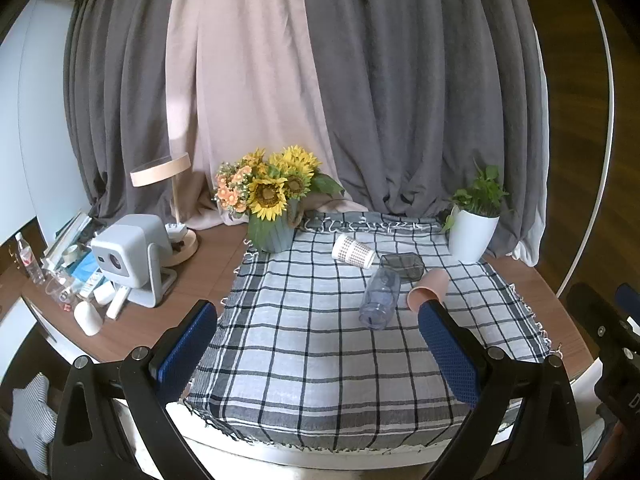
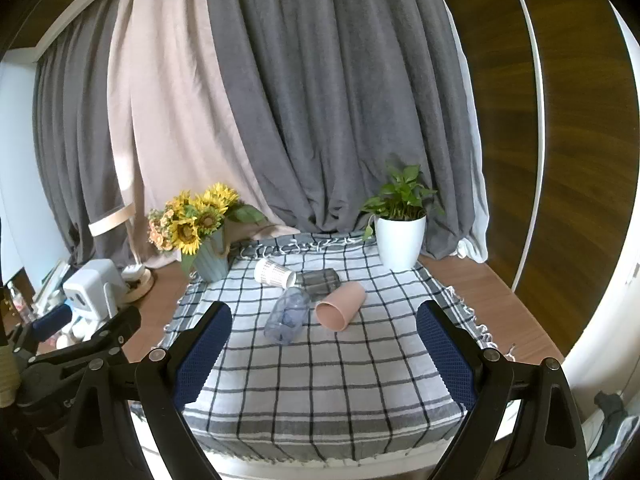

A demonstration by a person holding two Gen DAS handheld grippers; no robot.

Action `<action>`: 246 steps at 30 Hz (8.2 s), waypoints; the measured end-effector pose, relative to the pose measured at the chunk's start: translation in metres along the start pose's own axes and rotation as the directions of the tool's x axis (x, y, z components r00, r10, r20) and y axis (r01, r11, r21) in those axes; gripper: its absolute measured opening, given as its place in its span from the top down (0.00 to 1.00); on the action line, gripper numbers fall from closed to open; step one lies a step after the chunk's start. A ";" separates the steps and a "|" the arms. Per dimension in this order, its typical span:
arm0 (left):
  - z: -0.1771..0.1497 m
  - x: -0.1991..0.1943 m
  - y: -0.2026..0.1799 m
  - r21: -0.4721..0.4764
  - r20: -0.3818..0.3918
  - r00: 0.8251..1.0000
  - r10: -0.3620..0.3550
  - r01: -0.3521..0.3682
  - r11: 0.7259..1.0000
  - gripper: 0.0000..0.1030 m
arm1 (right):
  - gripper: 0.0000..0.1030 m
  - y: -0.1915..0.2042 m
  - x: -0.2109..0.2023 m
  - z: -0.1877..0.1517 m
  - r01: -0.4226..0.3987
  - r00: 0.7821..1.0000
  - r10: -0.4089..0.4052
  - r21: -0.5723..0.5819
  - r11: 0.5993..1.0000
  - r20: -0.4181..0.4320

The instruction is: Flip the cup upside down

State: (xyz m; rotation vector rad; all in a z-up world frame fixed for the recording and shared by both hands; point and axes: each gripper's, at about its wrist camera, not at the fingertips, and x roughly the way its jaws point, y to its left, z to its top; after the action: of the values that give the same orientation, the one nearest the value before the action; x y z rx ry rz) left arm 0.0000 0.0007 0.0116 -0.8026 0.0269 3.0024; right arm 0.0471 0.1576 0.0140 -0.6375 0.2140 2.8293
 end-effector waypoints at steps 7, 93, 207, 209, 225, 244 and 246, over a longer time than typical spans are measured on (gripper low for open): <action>0.002 0.003 0.000 -0.003 0.002 1.000 0.004 -0.004 1.000 0.00 | 0.09 0.000 0.002 0.001 0.000 1.000 0.000 0.000 1.000 0.000; -0.007 0.465 0.038 -0.345 -0.622 0.783 0.006 -0.281 0.896 0.01 | 0.10 0.149 0.562 0.022 -0.433 0.649 -0.098 -0.472 0.768 -0.755; -0.104 0.180 -0.109 0.078 -0.380 0.915 -0.134 0.176 0.981 0.01 | 0.24 -0.086 0.198 -0.075 0.130 0.820 -0.049 0.101 0.986 -0.571; -0.113 0.178 -0.118 0.085 -0.363 0.922 -0.137 0.179 0.980 0.01 | 0.24 -0.093 0.194 -0.080 0.151 0.821 -0.078 0.083 0.985 -0.566; -0.176 0.192 -0.167 0.143 -0.209 0.975 -0.082 0.113 0.983 0.07 | 0.24 -0.138 0.188 -0.121 0.293 0.767 -0.233 0.004 0.956 -0.598; -0.182 0.209 -0.177 0.121 -0.190 0.973 -0.128 0.152 0.981 0.48 | 0.23 -0.150 0.192 -0.141 0.328 0.733 -0.238 0.024 0.944 -0.637; -0.180 0.209 -0.177 0.124 -0.191 0.973 -0.132 0.158 0.980 0.47 | 0.23 -0.150 0.193 -0.141 0.327 0.734 -0.238 0.024 0.945 -0.637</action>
State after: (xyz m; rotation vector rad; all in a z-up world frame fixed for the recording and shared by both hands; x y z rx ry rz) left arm -0.0843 0.1791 -0.2498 -1.0123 0.1715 2.7467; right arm -0.0268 0.3120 -0.2101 -1.4352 0.3782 2.1896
